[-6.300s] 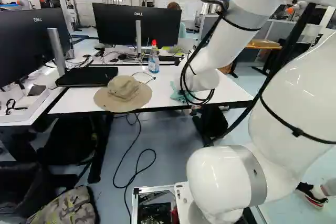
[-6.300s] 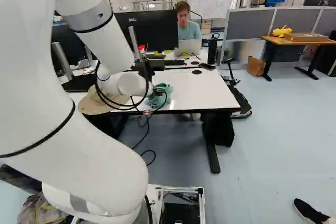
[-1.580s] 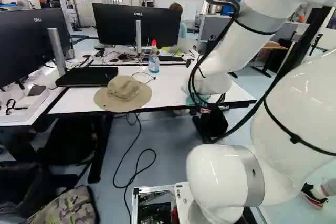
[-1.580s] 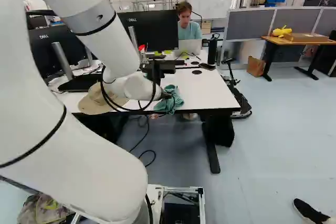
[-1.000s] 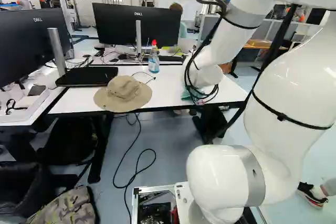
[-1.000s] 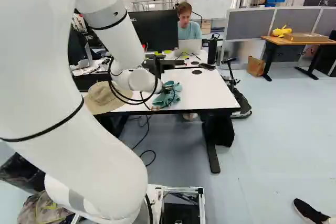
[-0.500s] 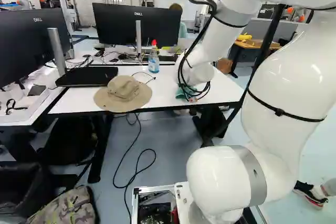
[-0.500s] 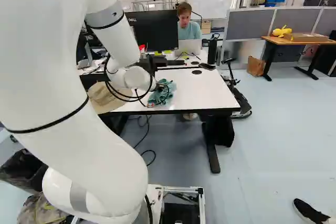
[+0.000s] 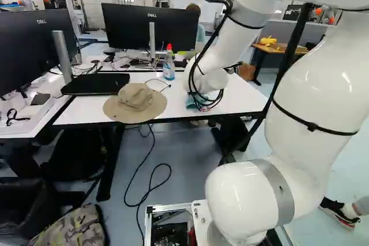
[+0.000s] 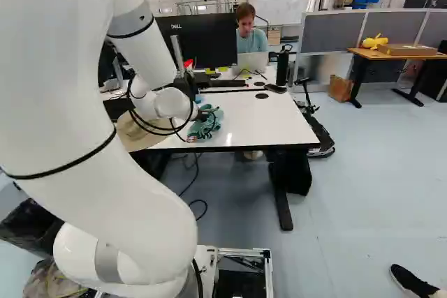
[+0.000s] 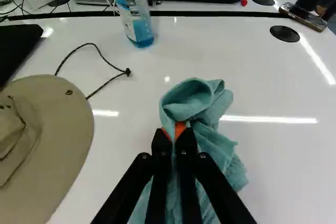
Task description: Clean the table with the green towel
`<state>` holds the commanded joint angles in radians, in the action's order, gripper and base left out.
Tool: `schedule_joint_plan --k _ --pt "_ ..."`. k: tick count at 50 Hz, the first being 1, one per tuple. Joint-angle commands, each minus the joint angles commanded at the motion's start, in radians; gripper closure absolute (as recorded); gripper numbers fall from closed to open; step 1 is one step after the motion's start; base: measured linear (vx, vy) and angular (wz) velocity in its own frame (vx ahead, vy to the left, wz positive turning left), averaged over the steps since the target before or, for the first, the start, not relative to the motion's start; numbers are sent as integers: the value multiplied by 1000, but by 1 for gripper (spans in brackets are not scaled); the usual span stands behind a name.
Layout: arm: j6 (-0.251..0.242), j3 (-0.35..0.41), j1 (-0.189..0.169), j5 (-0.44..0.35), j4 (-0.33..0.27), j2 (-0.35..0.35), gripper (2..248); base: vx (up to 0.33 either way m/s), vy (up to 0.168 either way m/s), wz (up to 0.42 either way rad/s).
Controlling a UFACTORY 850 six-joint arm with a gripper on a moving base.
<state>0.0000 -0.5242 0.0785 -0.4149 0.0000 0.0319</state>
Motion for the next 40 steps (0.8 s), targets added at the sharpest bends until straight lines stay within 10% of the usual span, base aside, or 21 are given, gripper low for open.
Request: schedule_joint_plan --k 40 --pt "0 7 44 0 0 -76 225 0 0 0"
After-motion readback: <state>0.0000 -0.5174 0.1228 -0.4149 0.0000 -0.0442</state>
